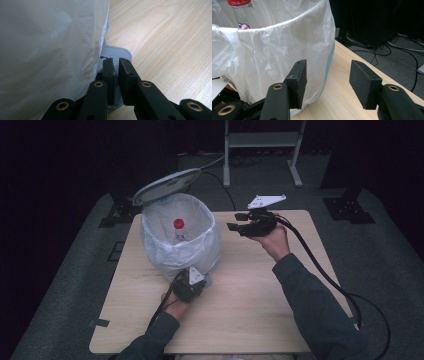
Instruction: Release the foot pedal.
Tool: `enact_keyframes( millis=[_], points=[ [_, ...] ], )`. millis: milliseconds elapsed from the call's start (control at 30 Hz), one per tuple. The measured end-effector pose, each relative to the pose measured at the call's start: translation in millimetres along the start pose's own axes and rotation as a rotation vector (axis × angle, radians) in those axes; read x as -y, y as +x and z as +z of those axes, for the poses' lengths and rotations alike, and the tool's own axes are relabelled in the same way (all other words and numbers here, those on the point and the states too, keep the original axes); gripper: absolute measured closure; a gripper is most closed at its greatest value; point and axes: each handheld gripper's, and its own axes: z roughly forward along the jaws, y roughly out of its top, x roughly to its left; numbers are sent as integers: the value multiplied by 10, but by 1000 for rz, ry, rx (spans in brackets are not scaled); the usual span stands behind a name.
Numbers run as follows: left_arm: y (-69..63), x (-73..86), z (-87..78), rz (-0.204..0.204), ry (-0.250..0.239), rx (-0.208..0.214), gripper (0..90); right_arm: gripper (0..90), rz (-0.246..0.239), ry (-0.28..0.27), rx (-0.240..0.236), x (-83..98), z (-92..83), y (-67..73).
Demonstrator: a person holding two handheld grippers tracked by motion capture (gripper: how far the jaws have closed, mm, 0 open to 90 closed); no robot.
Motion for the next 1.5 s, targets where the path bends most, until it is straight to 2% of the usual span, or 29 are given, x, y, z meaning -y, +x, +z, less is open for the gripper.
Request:
enact_keyframes(
  millis=[100, 233, 333, 367, 400, 467, 533, 567, 600, 633, 667, 700, 733, 767, 867, 900, 933, 967, 1000, 1167, 1200, 1233, 1267, 1300, 1367, 1400, 1433, 1500],
  points=[
    [3, -4, -14, 0, -6, -1, 834, 464, 3, 1, 3, 13, -7, -7],
    [-2, -11, -40, -29, -22, 4, 835, 464, 10, 2, 3, 35, -18, -25],
    [-2, -16, -59, -30, -21, 2, 835, 464, 10, 7, 5, 51, -20, -30],
    [-9, -18, -59, -46, -34, 5, 835, 464, 10, 7, 5, 51, -20, -30],
    [-81, -10, -72, -155, -34, -5, 835, 464, 10, 4, 5, 59, -26, -32],
    [-85, -12, -82, -183, -44, -8, 835, 464, 13, 4, 6, 70, -32, -37],
    [-90, -12, -81, -190, -46, -11, 835, 464, 14, 5, 6, 76, -34, -41],
    [-52, -19, -86, -134, -43, -16, 833, 464, 16, 7, 7, 84, -35, -47],
    [-52, -18, -89, -137, -45, -16, 825, 464, 15, 5, 8, 93, -37, -53],
    [-68, -16, -93, -170, -46, -12, 814, 464, 17, 3, 9, 102, -40, -59],
    [-3, -27, -104, -77, -42, -12, 793, 464, 22, 2, 9, 123, -55, -70],
    [4, -30, -114, -57, -36, -8, 793, 464, 22, 2, 9, 123, -55, -70],
    [-24, -27, -114, -85, -50, -3, 776, 464, 25, 3, 10, 138, -64, -81],
    [6, -45, -137, -18, -39, 4, 735, 464, 32, 6, 16, 175, -81, -104],
    [-11, -58, -149, -22, -41, 8, 646, 463, 42, 17, 30, 245, -105, -156],
    [-32, -61, -156, -44, -46, 15, 615, 463, 43, 23, 36, 273, -113, -172],
    [-5, -75, -168, 1, -53, 22, 615, 463, 43, 23, 36, 273, -113, -172],
    [-54, -76, -190, -53, -64, 48, 559, 462, 44, 36, 50, 338, -129, -200],
    [-54, -76, -190, -53, -64, 48, 527, 462, 44, 36, 50, 338, -129, -200],
    [-95, -65, -219, -58, -70, 59, 457, 457, 60, 76, 85, 568, -149, -281],
    [-89, -62, -227, -35, -66, 61, 447, 454, 57, 85, 98, 627, -146, -299],
    [-98, -55, -232, -27, -68, 69, 432, 450, 59, 114, 123, 764, -132, -335],
    [-98, -55, -232, -27, -68, 69, 423, 450, 59, 114, 123, 764, -132, -335],
    [-105, -53, -233, -24, -67, 72, 416, 450, 51, 152, 151, 922, -106, -378],
    [-120, -49, -230, -21, -59, 87, 406, 450, 53, 199, 182, 1100, -68, -440],
    [-120, -49, -230, -21, -59, 87, 404, 451, 73, 221, 189, 1190, -54, -477],
    [-125, -47, -229, -21, -60, 92, 404, 451, 73, 221, 189, 1190, -54, -477],
    [-137, -46, -221, -28, -65, 101, 401, 456, 116, 238, 205, 1362, -39, -559]
  ],
)
